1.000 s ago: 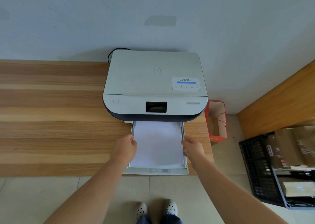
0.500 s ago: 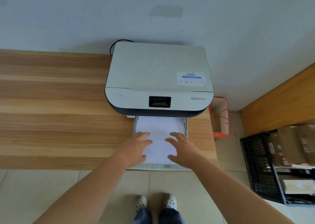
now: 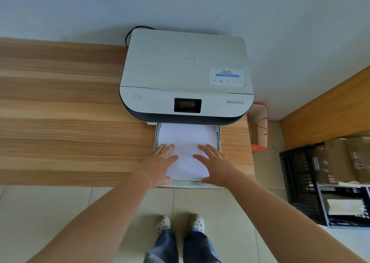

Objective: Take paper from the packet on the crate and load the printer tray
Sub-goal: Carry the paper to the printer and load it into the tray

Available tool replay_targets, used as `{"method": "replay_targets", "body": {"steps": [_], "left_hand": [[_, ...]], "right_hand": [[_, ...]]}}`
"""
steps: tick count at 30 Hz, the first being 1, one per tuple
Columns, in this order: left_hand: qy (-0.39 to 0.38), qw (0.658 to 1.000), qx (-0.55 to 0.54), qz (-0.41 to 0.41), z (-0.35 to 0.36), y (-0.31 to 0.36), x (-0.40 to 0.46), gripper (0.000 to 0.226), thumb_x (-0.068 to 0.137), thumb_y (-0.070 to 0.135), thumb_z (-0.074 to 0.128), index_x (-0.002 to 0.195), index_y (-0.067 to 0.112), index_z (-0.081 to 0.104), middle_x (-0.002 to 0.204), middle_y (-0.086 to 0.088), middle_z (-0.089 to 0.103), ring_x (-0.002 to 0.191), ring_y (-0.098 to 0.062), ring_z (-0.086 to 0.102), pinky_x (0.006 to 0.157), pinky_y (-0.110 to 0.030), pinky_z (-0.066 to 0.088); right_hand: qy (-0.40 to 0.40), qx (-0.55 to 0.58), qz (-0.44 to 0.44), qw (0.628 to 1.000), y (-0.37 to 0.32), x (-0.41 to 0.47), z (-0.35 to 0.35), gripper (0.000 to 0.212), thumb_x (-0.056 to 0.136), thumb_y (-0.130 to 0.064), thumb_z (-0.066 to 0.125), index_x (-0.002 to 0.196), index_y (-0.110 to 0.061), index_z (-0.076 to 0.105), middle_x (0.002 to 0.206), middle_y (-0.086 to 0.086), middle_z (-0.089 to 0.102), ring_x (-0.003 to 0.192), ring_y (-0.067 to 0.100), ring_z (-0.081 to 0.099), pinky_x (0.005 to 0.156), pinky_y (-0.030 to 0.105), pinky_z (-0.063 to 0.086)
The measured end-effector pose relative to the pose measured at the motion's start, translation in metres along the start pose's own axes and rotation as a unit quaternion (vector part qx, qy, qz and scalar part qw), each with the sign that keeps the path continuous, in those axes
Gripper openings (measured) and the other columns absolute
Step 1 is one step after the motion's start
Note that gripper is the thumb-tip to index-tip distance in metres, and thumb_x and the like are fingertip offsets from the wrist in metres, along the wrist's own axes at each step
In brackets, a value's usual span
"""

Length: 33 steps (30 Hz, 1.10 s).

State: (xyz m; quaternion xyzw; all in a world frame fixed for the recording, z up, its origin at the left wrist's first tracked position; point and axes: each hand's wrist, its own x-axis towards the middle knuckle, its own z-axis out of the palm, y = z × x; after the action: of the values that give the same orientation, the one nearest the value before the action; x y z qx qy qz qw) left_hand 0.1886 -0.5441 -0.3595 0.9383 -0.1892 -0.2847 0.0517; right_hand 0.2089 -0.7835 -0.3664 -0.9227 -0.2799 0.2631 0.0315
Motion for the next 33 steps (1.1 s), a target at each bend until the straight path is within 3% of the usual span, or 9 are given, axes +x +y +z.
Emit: {"method": "replay_targets", "body": {"steps": [4, 10, 19, 33], "left_hand": [[0.003, 1.000, -0.002, -0.001, 0.002, 0.002, -0.001, 0.073, 0.087, 0.035, 0.057, 0.149, 0.031, 0.019, 0.161, 0.005, -0.010, 0.147, -0.021, -0.007, 0.111, -0.038, 0.032], [0.021, 1.000, 0.001, 0.004, 0.003, 0.006, -0.006, 0.071, 0.088, 0.035, 0.057, 0.149, 0.027, 0.022, 0.161, 0.001, -0.003, 0.146, -0.021, -0.003, 0.113, -0.035, 0.025], [-0.013, 1.000, -0.007, -0.015, 0.004, 0.010, -0.001, 0.080, 0.089, 0.030, 0.059, 0.151, 0.033, 0.009, 0.160, 0.004, -0.017, 0.146, -0.022, -0.013, 0.115, -0.040, 0.025], [-0.011, 1.000, 0.000, -0.021, 0.002, 0.018, -0.005, 0.072, 0.093, 0.027, 0.053, 0.151, 0.031, 0.011, 0.160, 0.002, -0.018, 0.147, -0.021, -0.013, 0.104, -0.036, 0.040]], "right_hand": [[-0.002, 0.001, 0.002, 1.000, 0.000, -0.004, 0.002, 0.083, 0.083, -0.045, 0.067, 0.151, -0.032, 0.020, 0.162, -0.003, -0.003, 0.149, 0.022, -0.007, 0.118, 0.040, 0.007], [-0.004, -0.003, 0.007, 1.000, -0.005, -0.006, 0.001, 0.083, 0.083, -0.041, 0.067, 0.151, -0.030, 0.020, 0.162, -0.001, -0.004, 0.148, 0.023, -0.008, 0.118, 0.041, 0.008], [-0.033, -0.023, 0.036, 0.999, -0.012, 0.003, -0.003, 0.097, 0.082, -0.044, 0.068, 0.153, -0.031, 0.002, 0.161, 0.001, -0.015, 0.147, 0.028, -0.014, 0.118, 0.044, 0.005], [-0.035, 0.003, 0.035, 0.999, -0.010, 0.001, -0.007, 0.095, 0.081, -0.038, 0.073, 0.153, -0.031, 0.010, 0.162, -0.002, -0.011, 0.148, 0.025, -0.010, 0.118, 0.044, 0.011]]}}
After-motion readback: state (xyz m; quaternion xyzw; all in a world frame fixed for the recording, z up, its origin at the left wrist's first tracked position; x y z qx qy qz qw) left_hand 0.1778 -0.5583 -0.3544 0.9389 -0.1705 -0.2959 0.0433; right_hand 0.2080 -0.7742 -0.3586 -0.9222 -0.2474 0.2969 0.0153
